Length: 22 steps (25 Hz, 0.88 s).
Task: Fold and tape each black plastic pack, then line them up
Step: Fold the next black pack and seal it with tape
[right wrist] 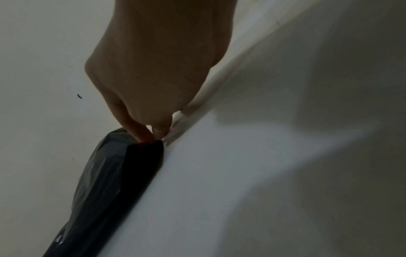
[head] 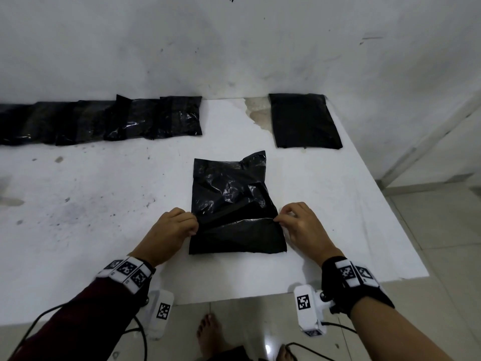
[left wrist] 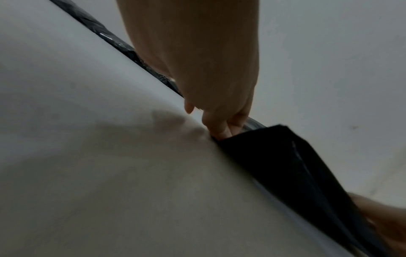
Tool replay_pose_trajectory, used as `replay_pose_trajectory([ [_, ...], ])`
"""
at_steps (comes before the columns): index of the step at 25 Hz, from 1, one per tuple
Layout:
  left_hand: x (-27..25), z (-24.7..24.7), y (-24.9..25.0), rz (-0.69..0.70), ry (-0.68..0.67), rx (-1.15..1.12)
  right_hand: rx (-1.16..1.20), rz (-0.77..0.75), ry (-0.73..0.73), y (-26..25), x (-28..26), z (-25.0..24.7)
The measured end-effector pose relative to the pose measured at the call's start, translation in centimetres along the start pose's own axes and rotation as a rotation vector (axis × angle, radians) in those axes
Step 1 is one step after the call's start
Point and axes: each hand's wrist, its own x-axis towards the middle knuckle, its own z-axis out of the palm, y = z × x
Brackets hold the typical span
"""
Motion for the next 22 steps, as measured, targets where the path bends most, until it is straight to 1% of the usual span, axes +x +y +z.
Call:
replay_pose_trajectory([
  [2,-0.3,0.4,-0.1,-0.106,0.04,-0.15,0.026,0.003,0.003,-0.3,-0.2,-0.1],
  [5,-0.5,0.5,0.1,-0.177,0.079,-0.281,0.038,0.004,-0.02,-0.4,-0.5,-0.4],
  [7,-0.5,0.3,0.5,-0.212,0.086,-0.339,0.031,0.01,-0.045,-0.4,-0.5,-0.5],
  [11,-0.5,-0.2,0.7,-0.415,0.071,-0.462,0.019,-0.024,-0.06,-0.4,-0.6,-0.7],
  [16,0.2,-0.9,1.5,-0.567,0.086,-0.511,0.019,-0.035,-0.08,-0.4,-0.9,-0.6],
  [19,0.5,-1.2,1.8,-0.609,0.077,-0.53,0.077,0.026,0.01,-0.8,-0.8,-0.3],
  [21,0.5,-1.4,1.8,-0.606,0.065,-0.534,0.152,0.096,0.088,-1.3,-0.2,-0.2],
  [22,0.4,-1.4,1.7,-0.61,0.06,-0.561,0.17,0.143,0.104,-1.5,0.1,-0.1],
])
